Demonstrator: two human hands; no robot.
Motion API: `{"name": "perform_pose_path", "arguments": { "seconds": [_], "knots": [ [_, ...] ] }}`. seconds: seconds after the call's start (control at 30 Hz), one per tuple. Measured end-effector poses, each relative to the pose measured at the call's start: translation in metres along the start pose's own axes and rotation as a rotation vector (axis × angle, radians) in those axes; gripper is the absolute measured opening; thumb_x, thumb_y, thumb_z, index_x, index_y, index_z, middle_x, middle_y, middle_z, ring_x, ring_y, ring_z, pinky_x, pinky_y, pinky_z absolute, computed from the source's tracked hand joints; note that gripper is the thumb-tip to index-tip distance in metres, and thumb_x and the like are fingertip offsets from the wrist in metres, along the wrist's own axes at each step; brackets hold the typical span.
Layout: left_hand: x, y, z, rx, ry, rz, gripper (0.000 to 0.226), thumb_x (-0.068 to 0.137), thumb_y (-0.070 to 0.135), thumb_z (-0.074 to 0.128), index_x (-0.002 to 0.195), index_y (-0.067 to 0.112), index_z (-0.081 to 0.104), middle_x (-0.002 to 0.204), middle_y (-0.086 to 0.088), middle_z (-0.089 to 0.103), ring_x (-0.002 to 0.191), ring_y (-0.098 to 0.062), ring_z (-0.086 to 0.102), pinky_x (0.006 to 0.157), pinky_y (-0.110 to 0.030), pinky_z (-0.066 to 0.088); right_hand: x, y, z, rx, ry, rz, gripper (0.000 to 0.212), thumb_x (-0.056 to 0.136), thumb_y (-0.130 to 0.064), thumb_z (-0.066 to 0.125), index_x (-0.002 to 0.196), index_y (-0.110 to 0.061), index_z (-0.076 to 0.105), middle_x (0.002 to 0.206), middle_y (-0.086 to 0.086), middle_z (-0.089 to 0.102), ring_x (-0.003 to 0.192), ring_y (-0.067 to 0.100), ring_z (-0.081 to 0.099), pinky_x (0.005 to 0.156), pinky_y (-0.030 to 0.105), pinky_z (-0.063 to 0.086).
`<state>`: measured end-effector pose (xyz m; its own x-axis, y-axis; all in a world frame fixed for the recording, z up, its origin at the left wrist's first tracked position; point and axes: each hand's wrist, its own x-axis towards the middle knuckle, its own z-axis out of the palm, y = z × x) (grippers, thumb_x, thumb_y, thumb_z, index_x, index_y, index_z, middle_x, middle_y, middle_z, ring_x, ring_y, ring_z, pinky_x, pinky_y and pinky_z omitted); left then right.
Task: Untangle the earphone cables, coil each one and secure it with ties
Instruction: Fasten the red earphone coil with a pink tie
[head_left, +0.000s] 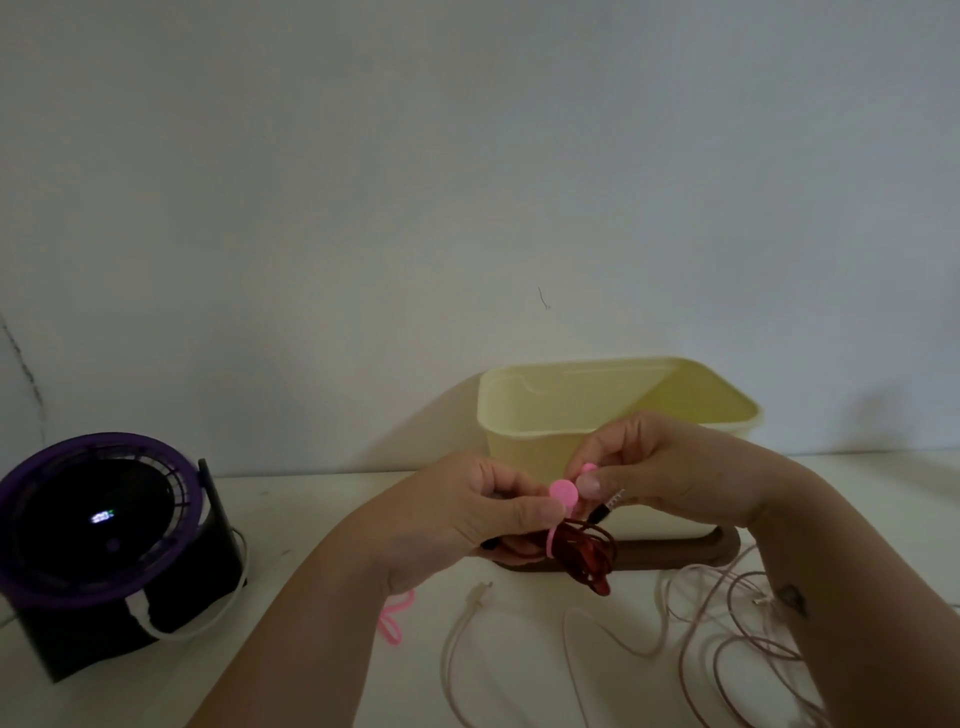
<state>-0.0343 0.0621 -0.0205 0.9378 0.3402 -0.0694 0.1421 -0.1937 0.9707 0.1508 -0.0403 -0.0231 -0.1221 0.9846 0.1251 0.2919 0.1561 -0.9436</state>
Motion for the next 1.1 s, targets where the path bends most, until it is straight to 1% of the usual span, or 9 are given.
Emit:
{"name": "perform_pose_path", "arguments": {
  "seconds": [0.1,0.23,0.33,0.43,0.57,0.73,0.83,0.97,1.1],
  "knots": [
    [0.001,-0.002,-0.001,0.008,-0.003,0.002,0.014,0.077,0.028,0.068,0.078,0.015,0.072,0.079,-0.006,0.072,0.072,-0.012,0.066,0.08,-0.024,0.055,0.001,0.0,-0.001,0.051,-0.028,0.023,0.026,0.07,-0.042,0.077,0.084,-0.021,0.075,0.081,0.0,0.072,0.079,0.011,0.066,0.077,0.023,0.051],
    [0.001,-0.002,0.0,-0.043,-0.008,-0.02,0.013,0.083,0.022,0.065,0.085,0.012,0.072,0.082,-0.007,0.072,0.073,-0.016,0.067,0.074,-0.024,0.056,0.0,-0.003,-0.002,0.023,-0.006,0.041,0.022,0.073,-0.036,0.078,0.084,-0.018,0.075,0.08,0.003,0.071,0.077,0.012,0.065,0.076,0.024,0.052],
    [0.003,-0.001,0.001,-0.075,0.064,-0.011,0.026,0.076,0.029,0.066,0.093,0.011,0.071,0.068,0.004,0.067,0.057,-0.006,0.059,0.071,-0.022,0.056,0.001,-0.012,0.004,-0.028,0.146,0.049,0.008,0.077,-0.023,0.075,0.08,-0.015,0.074,0.079,0.006,0.071,0.075,0.013,0.065,0.076,0.024,0.052],
    [0.009,-0.004,0.001,-0.184,0.227,0.052,0.018,0.076,0.025,0.065,0.085,0.01,0.07,0.06,0.003,0.061,0.052,-0.006,0.054,0.074,-0.028,0.058,0.005,-0.023,0.016,-0.15,0.373,0.032,0.021,0.074,-0.026,0.071,0.083,-0.007,0.072,0.081,0.011,0.073,0.074,0.018,0.065,0.078,0.03,0.051],
    [0.018,-0.01,0.006,-0.283,0.42,0.16,0.018,0.085,0.019,0.062,0.089,0.003,0.07,0.072,-0.004,0.064,0.055,-0.005,0.056,0.074,-0.027,0.058,0.015,-0.034,0.04,-0.543,0.678,-0.027,0.012,0.078,-0.034,0.073,0.076,-0.022,0.07,0.067,-0.01,0.07,0.064,-0.004,0.063,0.058,0.009,0.045],
    [0.021,-0.011,0.01,-0.47,0.502,0.213,0.029,0.077,0.033,0.064,0.086,0.006,0.071,0.071,-0.004,0.065,0.064,-0.007,0.061,0.074,-0.025,0.057,0.023,-0.029,0.052,-0.778,0.805,-0.132,0.007,0.08,-0.03,0.07,0.076,-0.031,0.065,0.08,-0.015,0.064,0.083,-0.004,0.055,0.07,0.005,0.039],
    [0.021,-0.011,0.011,-0.62,0.473,0.184,0.032,0.078,0.031,0.064,0.092,0.003,0.069,0.074,-0.004,0.068,0.067,-0.007,0.064,0.069,-0.023,0.056,0.029,-0.022,0.056,-0.877,0.863,-0.273,0.004,0.077,-0.02,0.073,0.077,-0.024,0.071,0.083,-0.01,0.065,0.086,0.001,0.048,0.074,0.012,0.039],
    [0.019,-0.004,0.013,-0.896,0.412,0.113,0.019,0.079,0.017,0.069,0.091,0.002,0.07,0.089,-0.011,0.072,0.076,-0.013,0.07,0.063,-0.025,0.058,0.03,-0.021,0.061,-1.008,0.942,-0.419,0.006,0.071,-0.017,0.076,0.074,-0.021,0.073,0.102,-0.005,0.067,0.103,0.018,0.05,0.077,0.039,0.05],
    [0.016,0.0,0.014,-1.11,0.345,0.089,0.026,0.065,0.012,0.074,0.088,-0.001,0.074,0.091,-0.014,0.072,0.082,-0.017,0.068,0.068,-0.027,0.059,0.033,-0.024,0.073,-1.137,1.064,-0.506,0.004,0.069,-0.02,0.07,0.066,-0.02,0.072,0.104,-0.004,0.066,0.105,0.018,0.045,0.08,0.038,0.044]
  ]
}}
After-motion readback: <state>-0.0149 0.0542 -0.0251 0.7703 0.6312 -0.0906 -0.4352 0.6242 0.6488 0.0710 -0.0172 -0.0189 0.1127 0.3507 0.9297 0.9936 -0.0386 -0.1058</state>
